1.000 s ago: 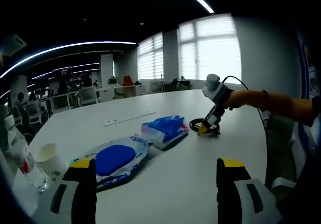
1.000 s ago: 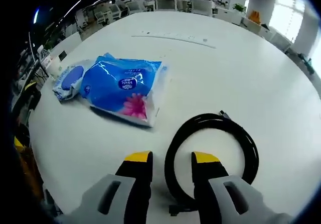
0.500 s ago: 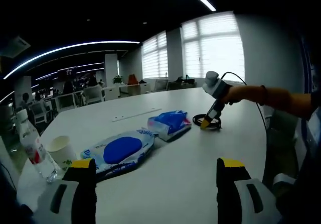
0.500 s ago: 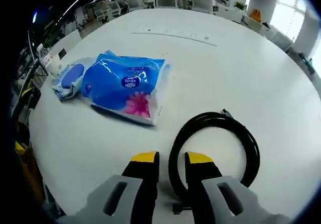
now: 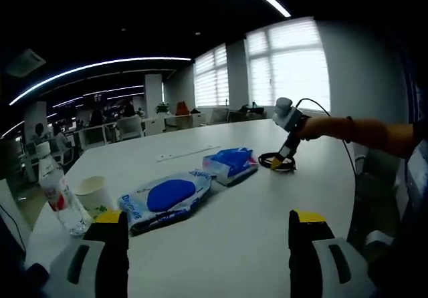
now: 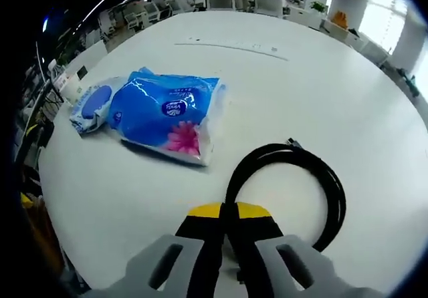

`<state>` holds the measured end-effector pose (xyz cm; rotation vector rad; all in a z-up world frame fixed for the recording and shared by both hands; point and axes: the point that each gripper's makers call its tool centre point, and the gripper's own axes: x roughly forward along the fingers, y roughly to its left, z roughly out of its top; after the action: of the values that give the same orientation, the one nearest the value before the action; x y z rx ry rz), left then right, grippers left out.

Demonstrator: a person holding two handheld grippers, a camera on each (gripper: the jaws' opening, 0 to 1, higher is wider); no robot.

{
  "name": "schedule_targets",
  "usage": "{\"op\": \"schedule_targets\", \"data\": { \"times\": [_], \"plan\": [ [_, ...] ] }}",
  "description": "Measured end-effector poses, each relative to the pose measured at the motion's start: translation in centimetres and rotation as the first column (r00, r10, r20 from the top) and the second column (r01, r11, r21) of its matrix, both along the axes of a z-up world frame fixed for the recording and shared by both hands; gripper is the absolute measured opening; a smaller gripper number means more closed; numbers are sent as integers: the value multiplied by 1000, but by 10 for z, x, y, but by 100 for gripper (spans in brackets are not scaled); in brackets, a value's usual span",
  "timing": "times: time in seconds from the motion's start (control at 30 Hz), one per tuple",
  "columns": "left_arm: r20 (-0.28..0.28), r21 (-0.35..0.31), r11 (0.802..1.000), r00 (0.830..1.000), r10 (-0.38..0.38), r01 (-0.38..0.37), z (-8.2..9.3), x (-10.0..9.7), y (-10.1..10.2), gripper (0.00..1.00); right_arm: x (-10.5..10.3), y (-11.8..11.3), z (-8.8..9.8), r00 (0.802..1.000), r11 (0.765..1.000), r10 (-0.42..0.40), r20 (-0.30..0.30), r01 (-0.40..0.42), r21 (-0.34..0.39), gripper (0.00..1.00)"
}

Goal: Arrange the tabletop items into an orderly group along one side of the table until the central work area is clear of visible clutter.

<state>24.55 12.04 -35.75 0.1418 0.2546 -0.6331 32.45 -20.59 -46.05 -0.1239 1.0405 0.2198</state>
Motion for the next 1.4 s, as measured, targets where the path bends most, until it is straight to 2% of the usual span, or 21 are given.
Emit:
{"op": "schedule_targets", "data": {
  "times": [0.3,0.63,0.8,0.93,1.3,1.4],
  "plan": [
    [-4,-5,1000,1000,25,-25,-5,-5,15,99,-4,4,3,1000,1000,-20,-2,20,12,2],
    [3,-21,997,998,68,-68,-6,-6,27,99,-6,7,11,1000,1000,-10,26,10,-19,1],
    [28,-47,996,996,79,-78,4,-11,34,99,-10,13,17,1000,1000,-2,23,3,-4,0],
    [36,-41,996,996,86,-85,6,-13,38,99,-12,21,20,999,1000,18,26,-18,-11,0],
    [21,-51,993,994,108,-107,-1,-21,52,99,-40,69,27,990,991,136,31,-136,3,0],
    [21,-55,993,994,108,-106,-2,-23,53,99,-41,73,27,987,988,156,26,-155,-16,0]
  ]
}}
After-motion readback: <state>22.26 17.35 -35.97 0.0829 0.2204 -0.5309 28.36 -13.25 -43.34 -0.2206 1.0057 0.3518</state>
